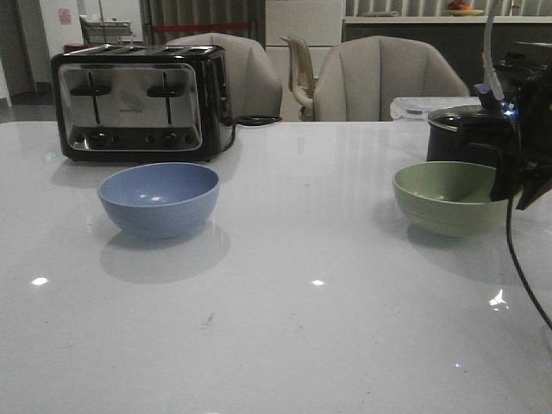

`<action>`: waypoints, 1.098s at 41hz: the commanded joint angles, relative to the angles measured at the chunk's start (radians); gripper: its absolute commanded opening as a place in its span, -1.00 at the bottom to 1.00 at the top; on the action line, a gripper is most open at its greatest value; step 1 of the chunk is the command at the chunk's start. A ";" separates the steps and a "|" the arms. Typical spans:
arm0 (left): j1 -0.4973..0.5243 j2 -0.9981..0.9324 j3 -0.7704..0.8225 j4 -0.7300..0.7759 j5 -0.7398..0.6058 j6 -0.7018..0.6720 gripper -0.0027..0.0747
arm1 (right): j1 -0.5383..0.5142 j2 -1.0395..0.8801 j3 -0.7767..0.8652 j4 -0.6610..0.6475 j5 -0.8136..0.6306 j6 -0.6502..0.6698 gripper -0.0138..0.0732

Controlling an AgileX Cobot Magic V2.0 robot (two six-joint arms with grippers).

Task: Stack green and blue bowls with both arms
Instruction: 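Reach the right gripper down to the rim of the green bowl, then grip the green bowl rim and drag it toward the table center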

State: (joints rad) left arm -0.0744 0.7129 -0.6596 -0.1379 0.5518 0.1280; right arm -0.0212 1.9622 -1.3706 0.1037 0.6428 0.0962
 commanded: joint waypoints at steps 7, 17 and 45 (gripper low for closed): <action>0.000 0.004 -0.029 -0.013 -0.080 -0.005 0.58 | 0.041 -0.176 -0.028 -0.002 0.051 -0.069 -0.56; 0.000 0.004 -0.029 -0.013 -0.080 -0.005 0.58 | 0.162 -0.302 -0.007 0.025 0.114 -0.121 -0.56; 0.000 0.004 -0.029 -0.013 -0.073 -0.005 0.58 | 0.368 -0.281 0.350 0.411 -0.134 -0.348 -0.56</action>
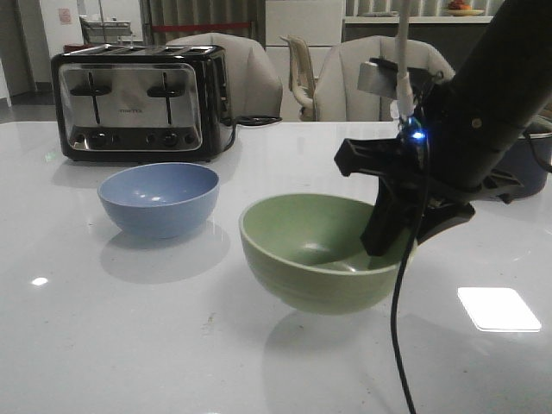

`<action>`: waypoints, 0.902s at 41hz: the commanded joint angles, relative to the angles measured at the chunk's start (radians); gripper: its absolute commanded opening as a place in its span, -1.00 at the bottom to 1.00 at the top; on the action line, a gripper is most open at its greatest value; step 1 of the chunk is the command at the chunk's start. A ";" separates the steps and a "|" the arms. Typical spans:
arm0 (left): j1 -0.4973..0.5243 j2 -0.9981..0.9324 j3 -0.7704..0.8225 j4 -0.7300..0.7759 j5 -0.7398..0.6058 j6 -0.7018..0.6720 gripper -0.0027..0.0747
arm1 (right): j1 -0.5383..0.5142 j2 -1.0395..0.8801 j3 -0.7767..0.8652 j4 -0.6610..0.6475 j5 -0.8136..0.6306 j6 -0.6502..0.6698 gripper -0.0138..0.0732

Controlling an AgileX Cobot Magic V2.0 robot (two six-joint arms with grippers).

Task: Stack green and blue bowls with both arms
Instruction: 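Grip the green bowl rim and drag it toward the table center, then release the green bowl and lift the right gripper away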

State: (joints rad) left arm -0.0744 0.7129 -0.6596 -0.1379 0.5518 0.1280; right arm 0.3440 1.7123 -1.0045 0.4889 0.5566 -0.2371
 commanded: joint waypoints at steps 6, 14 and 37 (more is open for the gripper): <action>0.000 0.004 -0.029 -0.013 -0.073 -0.005 0.58 | 0.003 0.000 -0.016 0.000 -0.046 -0.015 -0.54; 0.000 0.004 -0.029 -0.013 -0.073 -0.005 0.58 | 0.003 0.010 -0.015 -0.026 -0.035 -0.015 -0.05; 0.000 0.004 -0.029 -0.013 -0.072 -0.005 0.58 | 0.003 -0.460 0.004 -0.062 0.037 -0.126 0.26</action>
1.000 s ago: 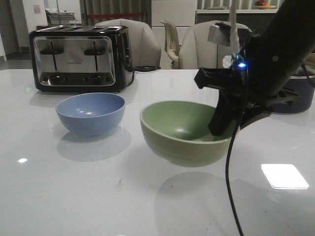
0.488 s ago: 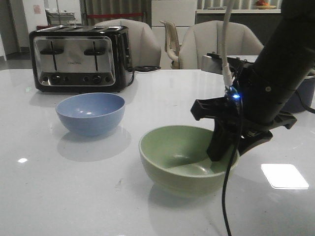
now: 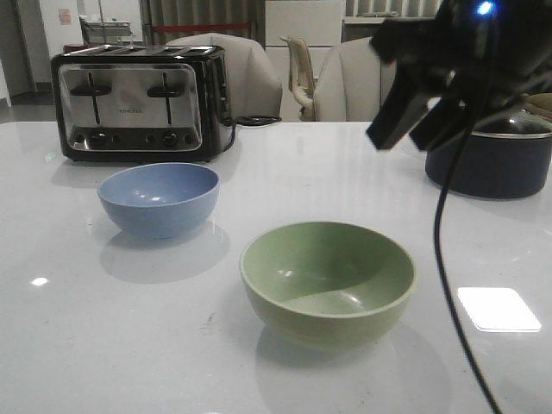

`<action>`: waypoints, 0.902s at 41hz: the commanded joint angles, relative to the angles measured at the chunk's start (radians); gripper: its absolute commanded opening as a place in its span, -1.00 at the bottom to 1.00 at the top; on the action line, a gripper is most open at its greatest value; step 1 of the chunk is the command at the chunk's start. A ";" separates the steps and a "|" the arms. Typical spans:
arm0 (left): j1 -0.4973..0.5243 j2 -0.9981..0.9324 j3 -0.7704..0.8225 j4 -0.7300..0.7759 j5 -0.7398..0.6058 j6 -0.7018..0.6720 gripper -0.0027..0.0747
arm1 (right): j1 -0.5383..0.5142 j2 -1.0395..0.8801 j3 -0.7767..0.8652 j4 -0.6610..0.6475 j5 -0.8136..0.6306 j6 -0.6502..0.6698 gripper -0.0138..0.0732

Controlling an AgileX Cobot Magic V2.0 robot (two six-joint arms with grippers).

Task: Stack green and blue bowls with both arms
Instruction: 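Release the green bowl and lift the right gripper away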

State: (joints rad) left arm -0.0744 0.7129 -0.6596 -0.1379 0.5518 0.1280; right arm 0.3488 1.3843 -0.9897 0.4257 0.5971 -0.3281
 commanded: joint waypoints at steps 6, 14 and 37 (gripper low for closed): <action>0.000 0.004 -0.029 -0.013 -0.072 -0.005 0.58 | -0.002 -0.322 0.067 -0.028 -0.004 -0.035 0.26; -0.011 0.010 -0.029 -0.018 -0.078 -0.005 0.58 | -0.002 -0.546 0.216 -0.038 -0.004 -0.035 0.26; -0.151 0.483 -0.326 -0.027 0.019 0.030 0.58 | -0.002 -0.678 0.333 -0.037 -0.010 -0.035 0.26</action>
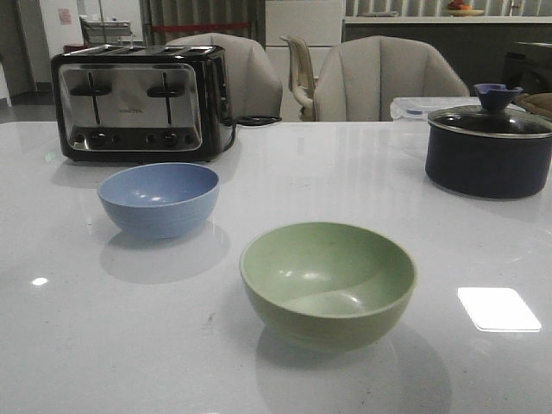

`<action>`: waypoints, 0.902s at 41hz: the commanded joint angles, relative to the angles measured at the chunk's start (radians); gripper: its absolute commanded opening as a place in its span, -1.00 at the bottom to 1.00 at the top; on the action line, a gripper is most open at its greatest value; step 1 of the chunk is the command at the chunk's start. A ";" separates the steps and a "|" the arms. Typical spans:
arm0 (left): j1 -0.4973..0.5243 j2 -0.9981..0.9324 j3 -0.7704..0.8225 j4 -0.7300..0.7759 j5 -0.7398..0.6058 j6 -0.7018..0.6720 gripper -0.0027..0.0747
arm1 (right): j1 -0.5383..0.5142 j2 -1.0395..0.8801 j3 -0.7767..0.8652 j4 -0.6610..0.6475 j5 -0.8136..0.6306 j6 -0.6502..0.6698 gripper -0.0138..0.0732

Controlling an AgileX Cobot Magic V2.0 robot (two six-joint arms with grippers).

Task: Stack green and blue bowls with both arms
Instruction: 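Release the green bowl and lift the right gripper away, then reach the left gripper down and grasp the blue bowl rim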

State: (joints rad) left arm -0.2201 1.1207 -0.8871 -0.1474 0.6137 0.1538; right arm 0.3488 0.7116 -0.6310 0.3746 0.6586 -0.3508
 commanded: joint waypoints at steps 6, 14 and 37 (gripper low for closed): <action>-0.005 0.264 -0.227 -0.017 -0.035 0.005 0.58 | -0.002 -0.006 -0.026 0.014 -0.073 -0.012 0.26; -0.005 0.489 -0.373 -0.020 -0.037 0.005 0.58 | -0.002 -0.006 -0.026 0.014 -0.073 -0.012 0.26; -0.005 0.870 -0.602 -0.016 -0.039 0.005 0.19 | -0.002 -0.006 -0.026 0.014 -0.073 -0.012 0.26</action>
State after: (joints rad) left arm -0.2201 2.0353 -1.4511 -0.1525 0.6143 0.1553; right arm 0.3488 0.7116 -0.6310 0.3746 0.6552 -0.3508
